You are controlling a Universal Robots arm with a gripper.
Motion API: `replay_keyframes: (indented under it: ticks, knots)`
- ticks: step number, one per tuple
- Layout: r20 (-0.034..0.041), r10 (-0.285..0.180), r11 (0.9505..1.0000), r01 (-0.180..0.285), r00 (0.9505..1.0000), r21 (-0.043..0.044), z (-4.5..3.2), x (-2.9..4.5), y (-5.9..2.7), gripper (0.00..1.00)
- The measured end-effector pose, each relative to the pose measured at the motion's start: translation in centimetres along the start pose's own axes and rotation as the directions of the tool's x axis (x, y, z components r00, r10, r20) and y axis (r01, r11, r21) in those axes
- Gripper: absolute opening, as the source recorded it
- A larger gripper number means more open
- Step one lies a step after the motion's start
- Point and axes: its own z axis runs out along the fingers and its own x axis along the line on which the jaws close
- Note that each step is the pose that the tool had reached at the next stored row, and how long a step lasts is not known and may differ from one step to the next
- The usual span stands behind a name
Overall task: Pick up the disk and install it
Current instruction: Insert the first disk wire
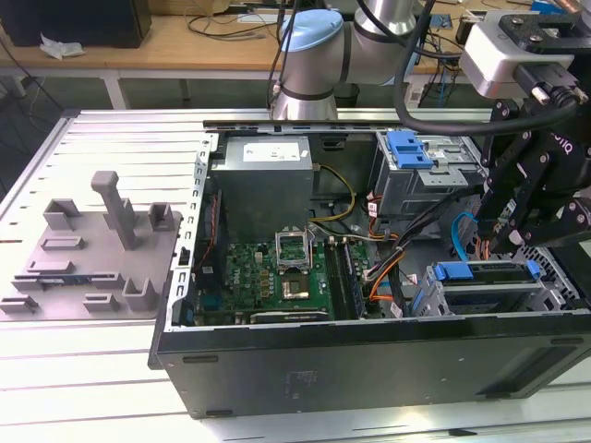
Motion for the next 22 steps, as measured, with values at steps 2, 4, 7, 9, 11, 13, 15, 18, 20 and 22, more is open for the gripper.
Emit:
replay_keyframes:
  ticks: [2, 4, 7, 9, 11, 13, 15, 18, 20, 22]
  knots:
    - [-0.0007, 0.0, 1.0, 0.0, 1.0, 0.0, 0.0, 0.0, 0.0, 0.44]
    - [-0.0006, 0.0, 1.0, 0.0, 1.0, 0.0, 0.02, -0.19, -0.01, 0.44]
    - [-0.0012, 0.0, 1.0, 0.0, 1.0, 0.0, 0.02, -0.37, -0.02, 0.44]
    - [-0.003, 0.0, 1.0, 0.0, 1.0, 0.0, 0.05, -0.74, -0.03, 0.44]
    - [-0.0045, 0.0, 1.0, 0.0, 1.0, 0.0, 0.09, -1.21, -0.05, 0.44]
    - [-0.0056, 0.0, 1.0, 0.0, 1.0, 0.0, 0.11, -1.64, -0.1, 0.44]
    - [-0.0071, 0.0, 1.0, 0.0, 1.0, 0.0001, 0.15, -2.15, -0.22, 0.44]
    - [-0.0087, 0.0, 1.0, 0.0, 1.0, 0.0001, 0.18, -2.7, -0.39, 0.44]
    - [-0.01, 0.0, 1.0, 0.0, 1.0, 0.0001, 0.22, -3.07, -0.55, 0.44]
    - [-0.0116, 0.0, 1.0, 0.0, 0.9999, 0.0001, 0.24, -3.41, -0.73, 0.44]
